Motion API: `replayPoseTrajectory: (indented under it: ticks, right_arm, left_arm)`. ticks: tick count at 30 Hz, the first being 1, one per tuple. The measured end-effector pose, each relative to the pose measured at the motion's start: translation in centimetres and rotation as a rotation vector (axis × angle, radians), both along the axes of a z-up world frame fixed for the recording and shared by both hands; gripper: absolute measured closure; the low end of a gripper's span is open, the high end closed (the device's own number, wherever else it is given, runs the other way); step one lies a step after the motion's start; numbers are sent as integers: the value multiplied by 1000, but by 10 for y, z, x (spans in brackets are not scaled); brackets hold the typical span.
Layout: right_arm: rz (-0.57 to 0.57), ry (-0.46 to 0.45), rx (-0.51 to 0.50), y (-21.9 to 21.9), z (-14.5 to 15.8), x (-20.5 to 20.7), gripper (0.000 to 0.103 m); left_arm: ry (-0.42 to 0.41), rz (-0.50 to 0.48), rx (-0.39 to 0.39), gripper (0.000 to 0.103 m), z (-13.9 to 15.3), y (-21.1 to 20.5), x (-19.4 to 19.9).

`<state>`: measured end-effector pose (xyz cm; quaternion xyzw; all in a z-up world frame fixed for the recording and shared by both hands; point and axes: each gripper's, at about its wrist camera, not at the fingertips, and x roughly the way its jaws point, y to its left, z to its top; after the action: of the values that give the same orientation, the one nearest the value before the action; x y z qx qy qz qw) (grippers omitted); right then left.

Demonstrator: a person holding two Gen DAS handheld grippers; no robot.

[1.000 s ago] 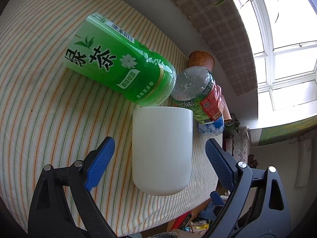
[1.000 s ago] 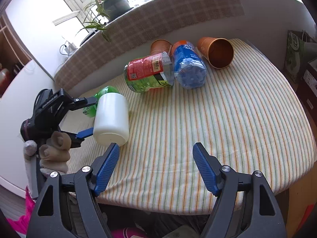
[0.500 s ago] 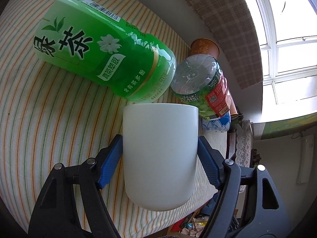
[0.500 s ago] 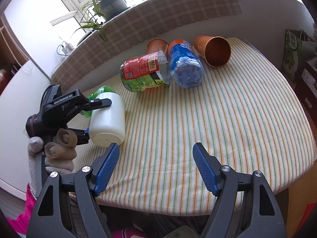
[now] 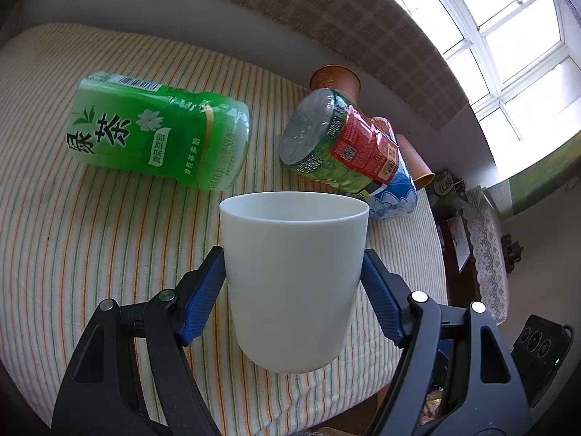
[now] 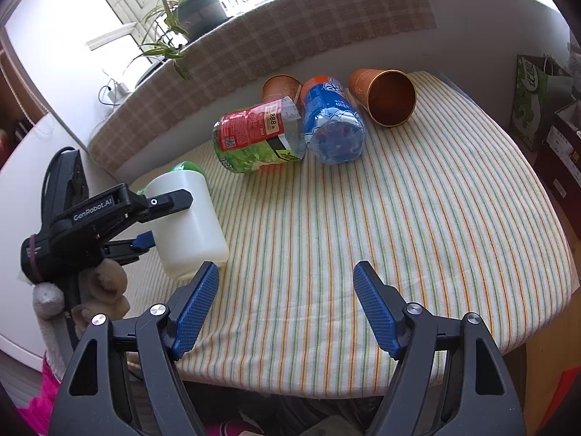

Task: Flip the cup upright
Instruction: 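Grasp the upright white cup with the left gripper while the right gripper releases it, then set the white cup down upright and open the left gripper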

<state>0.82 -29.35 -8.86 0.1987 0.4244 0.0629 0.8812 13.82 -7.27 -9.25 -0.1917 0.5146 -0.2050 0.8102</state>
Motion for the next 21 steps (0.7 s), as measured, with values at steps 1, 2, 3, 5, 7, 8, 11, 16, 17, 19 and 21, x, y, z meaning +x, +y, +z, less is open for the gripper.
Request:
replayPoseTrajectory:
  ticks: [1,2,3,5,7,8,11,16,17,19,21]
  right_arm:
    - [-1,1,3,0,-1,0,27]
    - [-3,2,8,-1,-1,0,27]
    - [-7,3,11,-2,-2,-1,27]
    - [-15,5,13,-4,-2,-2,27]
    - [-23,6,15,-6,-3,-3,27]
    - [-27,7,17,-7,-4,-4,27]
    - [-37,10,19,-10,-5,-5,27]
    - [-50,14,22,-14,-7,-5,27]
    - [-53,15,22,-15,-7,-5,27]
    - [-57,17,22,-16,-7,-5,27]
    - [-61,20,22,-18,-9,-5,27]
  left_arm:
    - [-21,-10,17,27,3,-3,-4]
    - [-40,-20,32,27,5,-5,-7]
    - [-57,-30,46,27,8,-9,-10]
    - [-94,-49,72,27,12,-13,-16]
    - [-126,-63,101,27,15,-17,-19]
    - [-140,-66,114,27,17,-19,-21]
    - [-175,-76,147,27,19,-25,-23]
    - [-246,-82,225,27,22,-33,-28]
    - [-267,-84,249,27,23,-34,-31]
    - [-300,-93,283,27,24,-38,-34]
    - [-313,-105,297,27,23,-42,-35]
